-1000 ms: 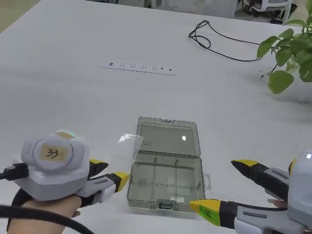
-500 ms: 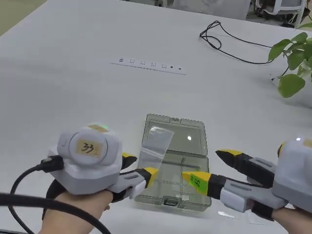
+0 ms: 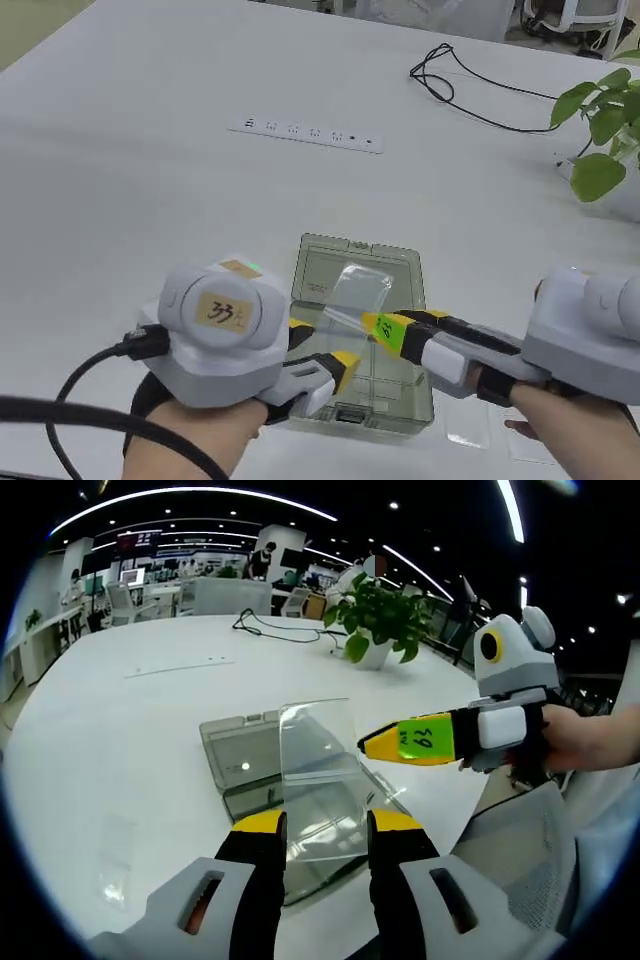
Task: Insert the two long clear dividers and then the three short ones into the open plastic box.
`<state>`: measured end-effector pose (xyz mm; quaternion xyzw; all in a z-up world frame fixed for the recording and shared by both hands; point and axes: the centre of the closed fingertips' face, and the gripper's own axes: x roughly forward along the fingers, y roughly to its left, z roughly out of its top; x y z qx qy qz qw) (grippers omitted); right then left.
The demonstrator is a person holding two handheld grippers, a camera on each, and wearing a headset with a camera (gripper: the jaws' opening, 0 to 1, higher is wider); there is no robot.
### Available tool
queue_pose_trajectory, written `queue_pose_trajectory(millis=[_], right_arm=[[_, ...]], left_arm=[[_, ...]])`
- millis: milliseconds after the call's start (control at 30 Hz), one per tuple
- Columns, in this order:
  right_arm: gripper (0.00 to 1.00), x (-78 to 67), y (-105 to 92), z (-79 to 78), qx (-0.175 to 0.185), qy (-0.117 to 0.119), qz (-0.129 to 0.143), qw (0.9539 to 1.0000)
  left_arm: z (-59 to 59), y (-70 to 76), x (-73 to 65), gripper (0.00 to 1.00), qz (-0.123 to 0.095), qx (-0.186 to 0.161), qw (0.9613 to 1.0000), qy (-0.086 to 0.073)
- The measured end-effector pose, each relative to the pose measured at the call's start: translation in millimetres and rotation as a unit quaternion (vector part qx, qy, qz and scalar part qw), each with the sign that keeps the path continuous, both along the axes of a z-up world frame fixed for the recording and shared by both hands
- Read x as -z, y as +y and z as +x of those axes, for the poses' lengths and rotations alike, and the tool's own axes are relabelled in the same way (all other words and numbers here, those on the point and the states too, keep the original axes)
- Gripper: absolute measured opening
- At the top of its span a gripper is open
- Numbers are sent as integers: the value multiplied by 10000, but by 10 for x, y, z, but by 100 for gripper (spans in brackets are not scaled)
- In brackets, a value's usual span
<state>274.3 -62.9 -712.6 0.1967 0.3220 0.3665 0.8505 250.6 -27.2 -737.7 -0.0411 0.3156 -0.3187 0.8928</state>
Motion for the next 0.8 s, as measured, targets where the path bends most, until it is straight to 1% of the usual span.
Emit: queue_pose_trajectory(millis=[67,100,167,200,300,333,567,667,800], right_arm=[[25,20,0,16,120,186,125,9997],[23,51,-2,11,177,383,196,9989],[19,71,8,35,298,589,396,9970],[18,77,10,40,313,623,443,9966],[17,107,30,25,261,666,415,9966],[15,114,38,16,289,759,484,9955],[12,121,50,22,374,813,566,9944],[6,118,54,9,343,810,559,9946],[4,121,54,3,310,790,537,9949]], left_arm=[[-5,-5,0,30,17,10,10000,-17],[-5,-9,-2,30,7,10,10000,-21],[-9,-20,-1,30,6,20,10000,-21],[-14,-27,-2,30,10,37,10000,-30],[-16,-42,1,30,-30,32,10000,-2],[-15,-47,-2,30,-32,29,10000,-10],[-16,-96,-21,30,-100,20,9999,-27],[-30,-119,-18,30,-145,3,9999,-6],[-42,-133,-8,30,-200,-46,9998,34]])
